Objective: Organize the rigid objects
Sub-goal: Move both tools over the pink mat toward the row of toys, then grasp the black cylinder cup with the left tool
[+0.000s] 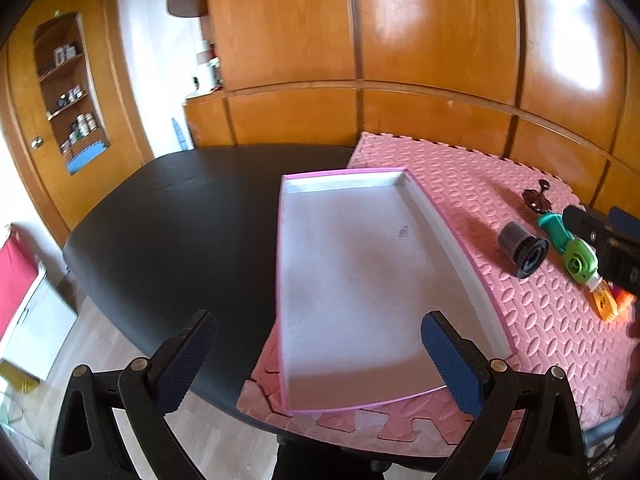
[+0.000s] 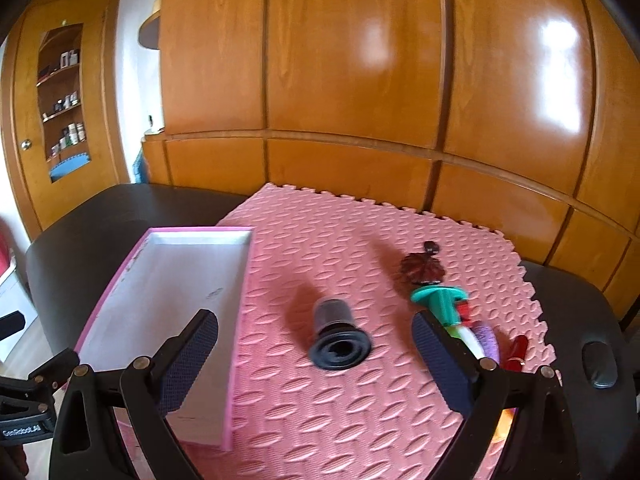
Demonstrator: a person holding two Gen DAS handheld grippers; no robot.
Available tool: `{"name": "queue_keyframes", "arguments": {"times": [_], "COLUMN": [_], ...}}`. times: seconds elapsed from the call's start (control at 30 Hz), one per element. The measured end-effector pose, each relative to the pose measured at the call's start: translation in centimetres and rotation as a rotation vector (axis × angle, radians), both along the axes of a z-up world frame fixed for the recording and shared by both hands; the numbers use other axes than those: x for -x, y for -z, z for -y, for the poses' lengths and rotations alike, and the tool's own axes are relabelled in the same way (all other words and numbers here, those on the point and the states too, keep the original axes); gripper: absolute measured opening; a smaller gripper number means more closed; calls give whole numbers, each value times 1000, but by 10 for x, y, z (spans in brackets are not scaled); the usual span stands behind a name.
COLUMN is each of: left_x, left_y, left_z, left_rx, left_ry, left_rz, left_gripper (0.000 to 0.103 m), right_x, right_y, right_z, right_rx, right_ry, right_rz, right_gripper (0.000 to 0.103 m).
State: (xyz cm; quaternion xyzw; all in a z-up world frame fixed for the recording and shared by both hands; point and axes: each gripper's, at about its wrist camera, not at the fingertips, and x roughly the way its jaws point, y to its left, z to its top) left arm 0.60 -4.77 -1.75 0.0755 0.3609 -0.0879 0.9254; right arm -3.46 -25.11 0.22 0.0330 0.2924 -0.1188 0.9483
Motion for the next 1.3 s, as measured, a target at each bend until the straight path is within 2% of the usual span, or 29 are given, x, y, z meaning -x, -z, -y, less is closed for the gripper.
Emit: {"name": "queue_keyframes", "arguments": {"times": [0.23, 0.4, 0.57, 0.7, 0.77, 0.87, 1.0, 1.1, 1.3], "left_x": [1, -5, -10, -14, -17, -22, -29, -36, -63], "left_y": [-4, -3, -6, -4, -3, -3, -2, -1, 8], "left_z": [16, 26, 40, 59, 68, 86, 115, 139, 180], "left_rx": [8, 78, 140, 107, 104, 113, 55, 64, 109], "left_ry": [79, 144, 192, 245, 272, 308, 331, 371, 383], "left_rz": [8, -55, -74, -89, -115, -142, -154, -187, -287], "left_gripper": [103, 103, 103, 103, 103, 103, 103, 103, 103], "right_x": [5, 12, 24, 33, 37, 38, 38, 35, 35], "right_y": [-3, -5, 6, 25, 35, 38, 38, 36, 31], "right_z": [50, 95, 154, 191, 205, 214, 212, 208, 208], "right_rx": [-31, -80, -122, -167, -230, -285, -302, -290, -285], "right_ry": [72, 105, 206, 278, 303, 313, 285, 267, 258], "right_rz": [-5, -3, -18, -29, -32, -39, -39, -38, -30], "right_gripper": [99, 99, 99, 99, 99, 99, 99, 99, 99]}}
